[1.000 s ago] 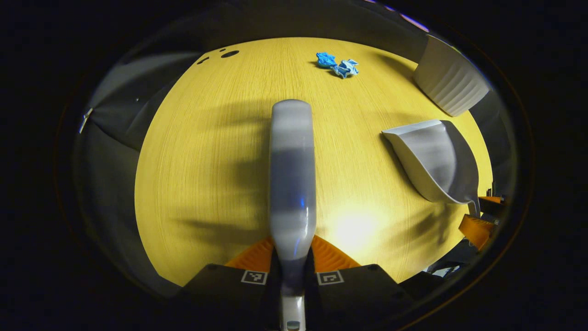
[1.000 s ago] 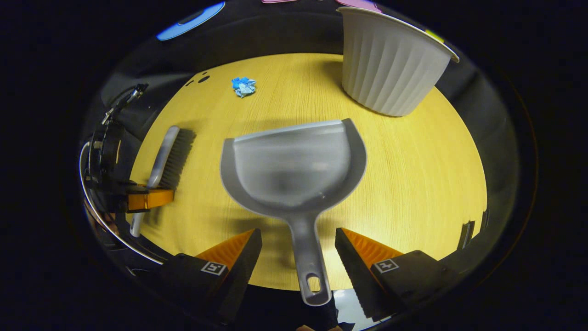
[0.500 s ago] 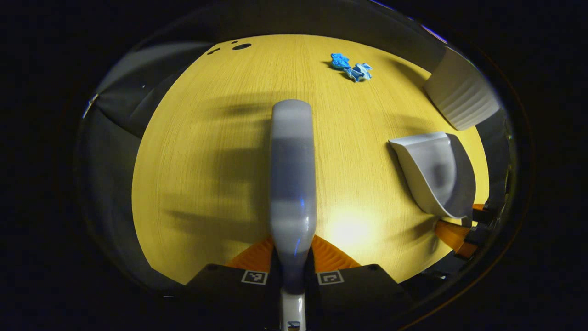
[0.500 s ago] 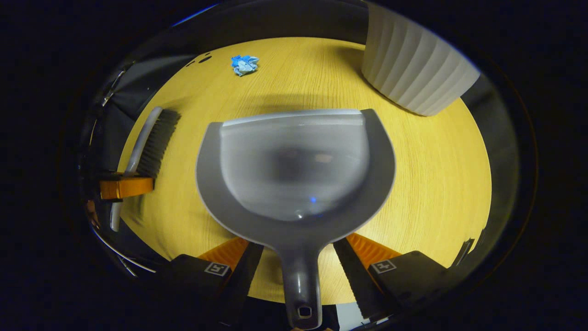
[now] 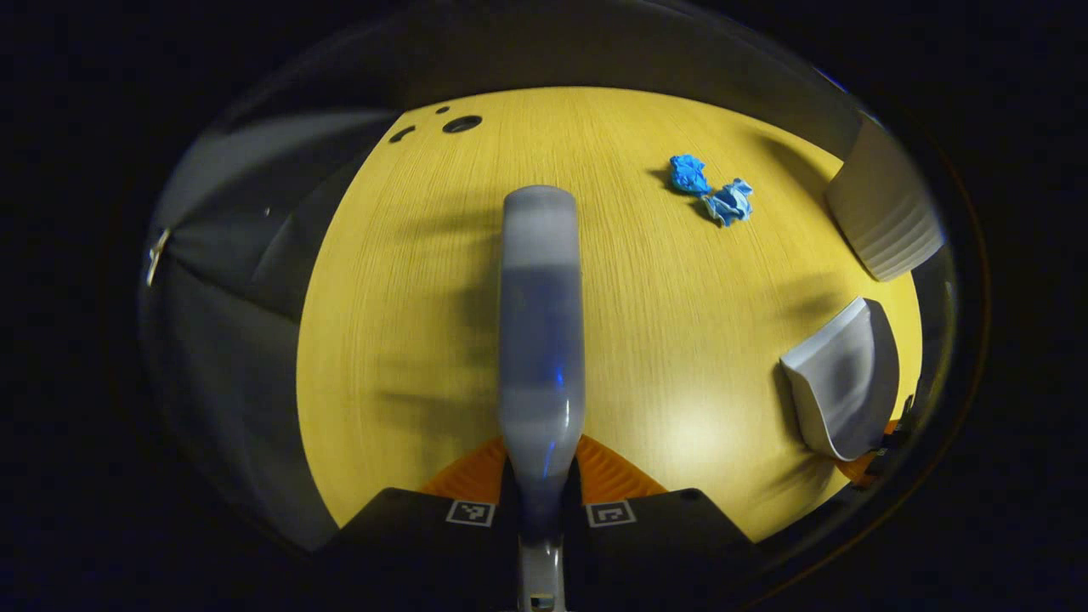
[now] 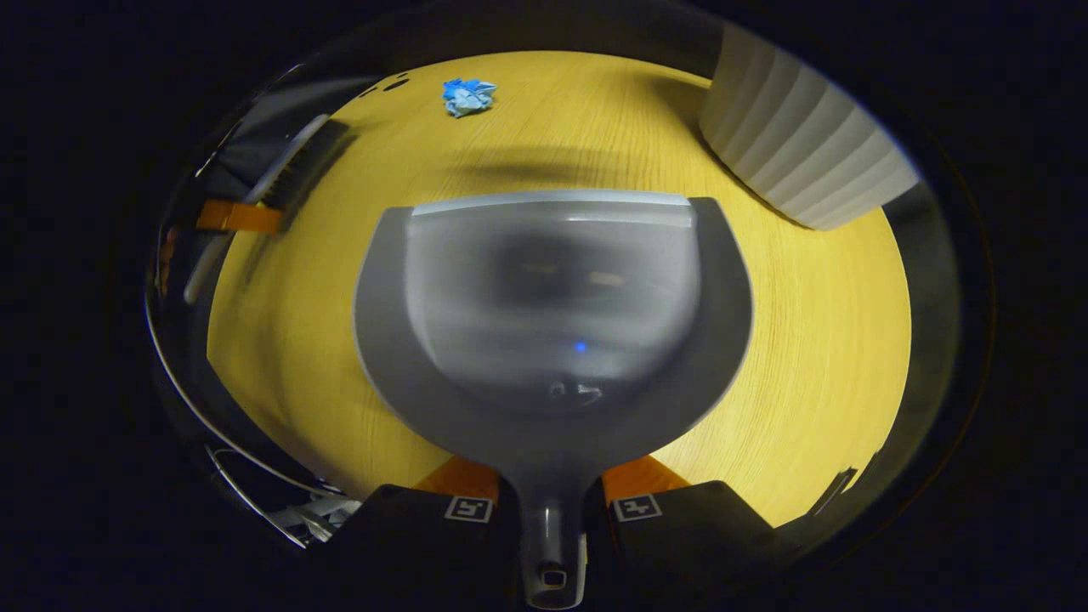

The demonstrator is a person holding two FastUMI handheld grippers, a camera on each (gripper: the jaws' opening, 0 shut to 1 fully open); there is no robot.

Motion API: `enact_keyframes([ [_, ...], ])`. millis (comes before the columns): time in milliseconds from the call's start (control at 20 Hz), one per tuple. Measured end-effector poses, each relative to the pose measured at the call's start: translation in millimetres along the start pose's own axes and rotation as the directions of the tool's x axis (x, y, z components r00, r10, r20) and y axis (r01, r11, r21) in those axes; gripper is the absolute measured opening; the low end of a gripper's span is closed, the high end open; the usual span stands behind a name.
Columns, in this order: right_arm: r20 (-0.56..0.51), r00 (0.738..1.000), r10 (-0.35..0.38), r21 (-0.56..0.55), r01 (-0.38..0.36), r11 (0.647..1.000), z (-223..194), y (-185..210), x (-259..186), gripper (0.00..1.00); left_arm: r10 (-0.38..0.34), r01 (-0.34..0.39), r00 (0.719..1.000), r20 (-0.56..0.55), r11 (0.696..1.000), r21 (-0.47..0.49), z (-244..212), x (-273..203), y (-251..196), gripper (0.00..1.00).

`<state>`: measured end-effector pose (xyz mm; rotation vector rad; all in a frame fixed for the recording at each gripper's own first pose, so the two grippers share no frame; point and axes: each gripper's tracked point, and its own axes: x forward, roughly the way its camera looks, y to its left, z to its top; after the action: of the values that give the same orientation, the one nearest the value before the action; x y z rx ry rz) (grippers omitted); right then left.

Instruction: Pick up the small broom and dustpan from the desktop, sweep the trash into the dustpan with the broom, and then empty the trash into the garbage bin.

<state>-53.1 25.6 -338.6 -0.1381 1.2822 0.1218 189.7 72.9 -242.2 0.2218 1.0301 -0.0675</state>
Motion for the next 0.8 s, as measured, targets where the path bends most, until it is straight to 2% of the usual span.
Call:
enact_keyframes([
  [50,-0.01,1.0,0.014,-0.022,-0.014,1.0,-2.2,0.3,-0.2,0.35,0.011,-0.011,1.0,0.005,0.999,0.046,13.3,3.7,3.2,0.25],
  [250,-0.042,0.998,0.039,-0.063,-0.042,0.997,-8.6,-3.2,-3.5,0.35,0.048,-0.048,0.999,0.004,0.985,0.169,58.0,19.6,2.6,0.24],
  [300,-0.048,0.998,0.044,-0.068,-0.047,0.997,-10.1,-3.8,-3.8,0.35,0.051,-0.05,0.999,0.001,0.979,0.199,66.0,24.1,0.4,0.28],
  [350,-0.056,0.997,0.046,-0.074,-0.051,0.996,-11.3,-6.3,-4.9,0.35,0.056,-0.054,0.998,-0.003,0.973,0.225,75.7,29.1,-3.6,0.24],
  [400,-0.064,0.997,0.049,-0.084,-0.054,0.995,-12.0,-7.8,-4.8,0.35,0.057,-0.054,0.998,-0.007,0.967,0.247,83.2,34.6,-8.1,0.27],
  [500,-0.071,0.996,0.057,-0.101,-0.064,0.993,-13.7,-12.0,-6.4,0.34,0.072,-0.066,0.997,-0.009,0.948,0.312,100.8,42.7,-13.4,0.24],
  [600,-0.074,0.995,0.062,-0.105,-0.07,0.992,-14.4,-16.9,-5.8,0.35,0.099,-0.092,0.995,0.005,0.909,0.407,119.5,48.2,-17.5,0.24],
  [650,-0.072,0.995,0.067,-0.104,-0.074,0.992,-14.1,-17.7,-6.3,0.35,0.111,-0.103,0.994,0.009,0.886,0.451,128.7,50.2,-20.0,0.28],
  [700,-0.073,0.995,0.075,-0.102,-0.083,0.991,-14.3,-18.7,-6.0,0.34,0.125,-0.117,0.992,0.016,0.861,0.496,136.9,51.5,-21.6,0.24],
  [800,-0.075,0.993,0.094,-0.096,-0.101,0.99,-14.2,-19.3,-7.1,0.34,0.154,-0.145,0.987,0.034,0.806,0.573,153.1,55.5,-24.3,0.24],
])
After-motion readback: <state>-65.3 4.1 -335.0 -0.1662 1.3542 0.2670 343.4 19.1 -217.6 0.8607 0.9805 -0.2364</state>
